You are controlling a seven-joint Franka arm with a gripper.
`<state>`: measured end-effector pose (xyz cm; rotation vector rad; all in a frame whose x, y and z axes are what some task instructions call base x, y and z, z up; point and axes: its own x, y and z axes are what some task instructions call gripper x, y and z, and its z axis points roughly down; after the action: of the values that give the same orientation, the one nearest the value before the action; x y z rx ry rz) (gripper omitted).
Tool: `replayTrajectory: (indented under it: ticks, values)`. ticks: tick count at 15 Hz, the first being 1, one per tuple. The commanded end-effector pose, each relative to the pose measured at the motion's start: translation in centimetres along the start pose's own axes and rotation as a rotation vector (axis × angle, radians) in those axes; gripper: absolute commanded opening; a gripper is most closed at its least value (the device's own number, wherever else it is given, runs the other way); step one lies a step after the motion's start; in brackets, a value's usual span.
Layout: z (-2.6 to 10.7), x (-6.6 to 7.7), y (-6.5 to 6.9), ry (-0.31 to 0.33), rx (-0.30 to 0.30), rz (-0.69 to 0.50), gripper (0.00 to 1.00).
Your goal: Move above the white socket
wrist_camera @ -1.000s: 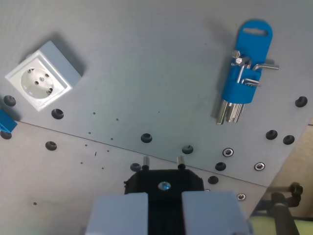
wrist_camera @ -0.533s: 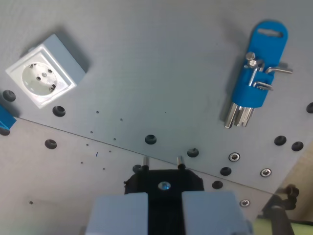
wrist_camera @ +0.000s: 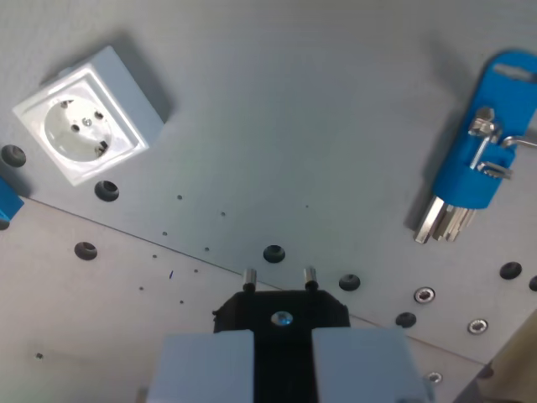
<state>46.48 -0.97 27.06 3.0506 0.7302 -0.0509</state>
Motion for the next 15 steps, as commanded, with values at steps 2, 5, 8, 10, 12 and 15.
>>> replayTrajectory:
  ticks: [2,5,8,10,12,15]
  values:
    - [2.1,-0.5,-1.5,0.107,-0.031,-0.169,0.00]
    - [3.6,-0.5,-2.5,0.102,-0.029,-0.208,0.00]
    - [5.1,-0.5,-3.6,0.097,-0.023,-0.248,0.00]
    - [6.1,-0.5,-4.4,0.099,-0.020,-0.273,0.00]
    - [7.2,-0.6,-5.2,0.100,-0.017,-0.293,0.00]
    - [8.7,-0.7,-6.5,0.107,-0.018,-0.327,0.00]
